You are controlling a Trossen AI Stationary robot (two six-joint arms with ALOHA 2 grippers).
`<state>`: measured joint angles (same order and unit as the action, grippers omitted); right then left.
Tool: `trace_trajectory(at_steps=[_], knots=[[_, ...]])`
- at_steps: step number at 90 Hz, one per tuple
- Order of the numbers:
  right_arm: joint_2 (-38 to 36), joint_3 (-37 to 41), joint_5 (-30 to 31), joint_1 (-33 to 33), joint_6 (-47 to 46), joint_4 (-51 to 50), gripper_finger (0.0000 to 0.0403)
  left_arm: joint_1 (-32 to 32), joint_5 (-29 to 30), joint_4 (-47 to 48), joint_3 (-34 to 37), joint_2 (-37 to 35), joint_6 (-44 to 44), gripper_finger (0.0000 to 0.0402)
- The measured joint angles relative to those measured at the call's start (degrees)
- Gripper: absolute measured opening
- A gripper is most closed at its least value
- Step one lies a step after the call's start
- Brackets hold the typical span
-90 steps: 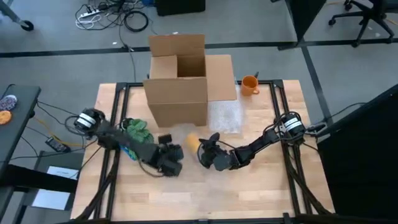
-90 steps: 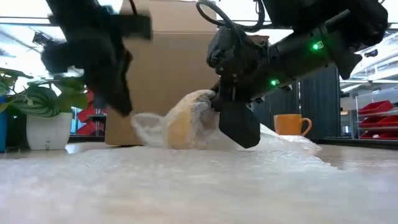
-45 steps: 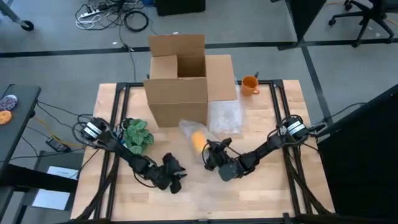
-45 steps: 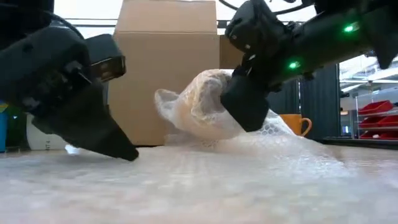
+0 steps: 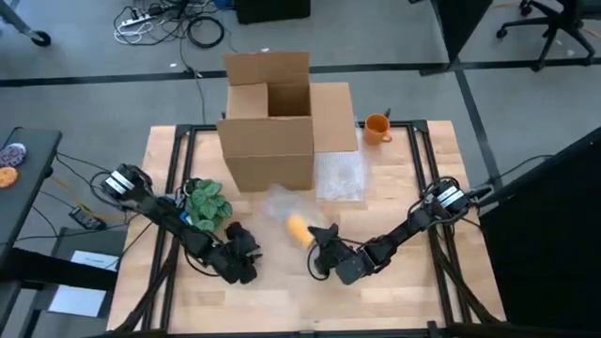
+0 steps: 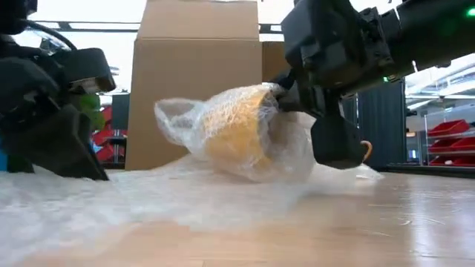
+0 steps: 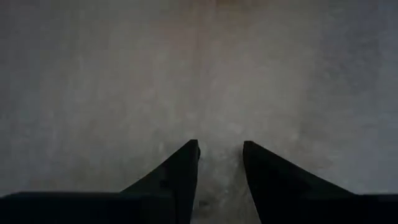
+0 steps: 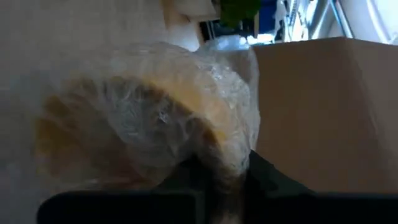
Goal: Wrap mug
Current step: Wrap the yellow mug with the bubble wrap
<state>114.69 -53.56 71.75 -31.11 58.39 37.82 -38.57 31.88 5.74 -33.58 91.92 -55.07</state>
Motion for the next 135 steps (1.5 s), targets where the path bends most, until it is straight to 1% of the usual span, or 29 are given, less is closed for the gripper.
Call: trace_trajectory(at_steps=[16,27,39,49,56,63,78,83,91,99,105,115,126,135], knots=[[0.2,0.0,-3.1,0.6,0.4,-2.5,0.0012,-1.2,1.3,-0.3,0.1,-0.2,-2.2,0.0117],[0.3,0.1,-3.0,2.4,-1.5,-1.8,0.0012,-1.2,2.1,-5.6,0.3,0.0,-0.9,0.0117],[0.3,0.2,-0.8,3.7,-6.3,3.9,0.0012,-1.3,2.1,-9.0,0.2,0.0,0.6,0.0117],[0.3,0.2,-0.9,4.6,-8.7,10.1,0.0012,-1.4,2.5,-9.1,0.2,0.5,0.4,0.0117],[0.3,0.1,-1.2,5.4,-9.7,11.4,0.0013,-1.4,2.5,-9.3,0.2,1.4,-0.3,0.0117],[0.3,0.1,-2.3,6.3,-9.8,8.9,0.0013,-1.4,2.8,-9.8,0.1,2.2,-0.9,0.0117],[0.3,0.1,-7.7,8.4,-13.6,-1.8,0.0013,-1.4,3.0,-13.4,0.0,3.7,-0.6,0.0117],[0.3,0.1,-9.1,8.6,-14.0,-3.9,0.0013,-1.4,2.6,-14.2,0.0,3.7,-0.3,0.0117],[0.1,0.0,-10.5,8.5,-11.8,-4.9,0.0013,-1.4,1.1,-15.0,0.0,3.5,1.6,0.0117],[0.1,0.0,-10.1,8.4,-5.3,-4.7,0.0013,-1.3,-1.8,-13.6,0.0,2.3,2.1,0.0117],[0.2,0.0,-8.5,8.3,0.0,-3.8,0.0013,-1.5,-3.4,-11.8,0.0,1.4,0.9,0.0117],[0.3,0.1,-8.6,8.4,4.3,-0.7,0.0013,-2.5,-3.8,-9.5,-0.1,0.9,-1.9,0.0117],[0.3,0.1,-10.4,8.3,5.4,-0.1,0.0013,-3.4,-3.4,-9.7,-0.1,0.9,-3.0,0.0117],[0.3,0.1,-10.4,8.8,3.5,-1.3,0.0015,-3.3,-3.5,-13.4,0.1,1.1,-1.7,0.0117]])
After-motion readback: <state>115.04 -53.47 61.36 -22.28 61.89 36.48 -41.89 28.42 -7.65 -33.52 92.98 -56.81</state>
